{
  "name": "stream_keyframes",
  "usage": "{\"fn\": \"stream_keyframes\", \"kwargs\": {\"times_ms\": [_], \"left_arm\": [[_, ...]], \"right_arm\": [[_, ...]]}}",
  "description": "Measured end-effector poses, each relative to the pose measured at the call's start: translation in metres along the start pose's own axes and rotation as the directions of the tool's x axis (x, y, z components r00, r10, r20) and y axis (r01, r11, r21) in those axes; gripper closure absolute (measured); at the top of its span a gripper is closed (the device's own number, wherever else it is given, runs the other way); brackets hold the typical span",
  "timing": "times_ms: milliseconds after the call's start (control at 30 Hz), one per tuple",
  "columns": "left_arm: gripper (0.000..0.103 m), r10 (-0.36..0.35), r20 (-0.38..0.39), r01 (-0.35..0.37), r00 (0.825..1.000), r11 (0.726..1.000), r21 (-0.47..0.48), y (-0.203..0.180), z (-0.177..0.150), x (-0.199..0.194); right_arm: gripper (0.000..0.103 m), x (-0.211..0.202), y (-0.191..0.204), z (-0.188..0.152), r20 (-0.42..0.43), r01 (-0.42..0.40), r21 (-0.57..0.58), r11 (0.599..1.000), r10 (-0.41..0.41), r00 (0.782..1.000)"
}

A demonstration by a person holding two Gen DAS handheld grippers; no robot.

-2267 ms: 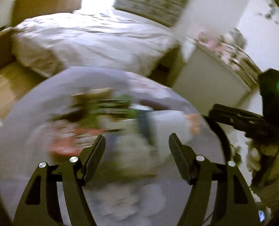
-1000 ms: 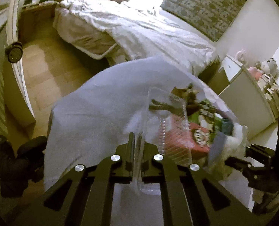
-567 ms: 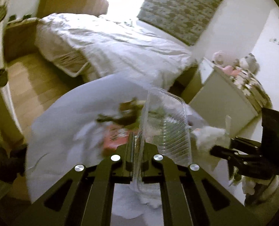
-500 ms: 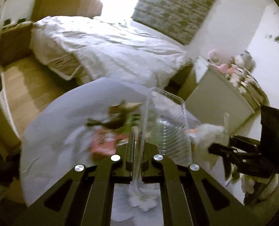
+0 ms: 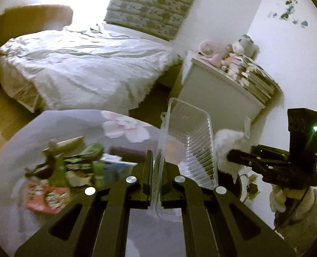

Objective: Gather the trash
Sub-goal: 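Carry the tray and plush toy over the black bin and open both tools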

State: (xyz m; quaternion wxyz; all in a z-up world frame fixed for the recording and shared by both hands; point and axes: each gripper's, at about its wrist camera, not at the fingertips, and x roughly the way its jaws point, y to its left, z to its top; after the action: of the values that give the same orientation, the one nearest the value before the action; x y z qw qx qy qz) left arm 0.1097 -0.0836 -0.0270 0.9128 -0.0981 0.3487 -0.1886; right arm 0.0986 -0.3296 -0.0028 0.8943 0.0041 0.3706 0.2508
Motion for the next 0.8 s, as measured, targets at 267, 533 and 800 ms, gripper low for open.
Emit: {"fn": "stream_keyframes", "kwargs": {"times_ms": [267, 533, 800], "left_arm": [[0.097, -0.057, -0.061, 0.058, 0.996, 0.998, 0.013, -0.029, 0.002, 0.040], [0.097, -0.122, -0.152, 0.128, 0.981, 0.991, 0.031, -0.071, 0.003, 0.097], [0.097, -0.179, -0.274, 0.193, 0.945, 0.981, 0.027, -0.114, 0.001, 0.175]], "right_arm": [[0.060, -0.010, -0.056, -0.016, 0.011, 0.035, 0.125, 0.991, -0.037, 0.999], [0.060, -0.011, -0.129, -0.031, 0.017, 0.095, 0.290, 0.952, -0.104, 0.994], [0.060, 0.004, -0.194, -0.053, -0.037, 0.169, 0.407, 0.898, -0.169, 0.985]]}}
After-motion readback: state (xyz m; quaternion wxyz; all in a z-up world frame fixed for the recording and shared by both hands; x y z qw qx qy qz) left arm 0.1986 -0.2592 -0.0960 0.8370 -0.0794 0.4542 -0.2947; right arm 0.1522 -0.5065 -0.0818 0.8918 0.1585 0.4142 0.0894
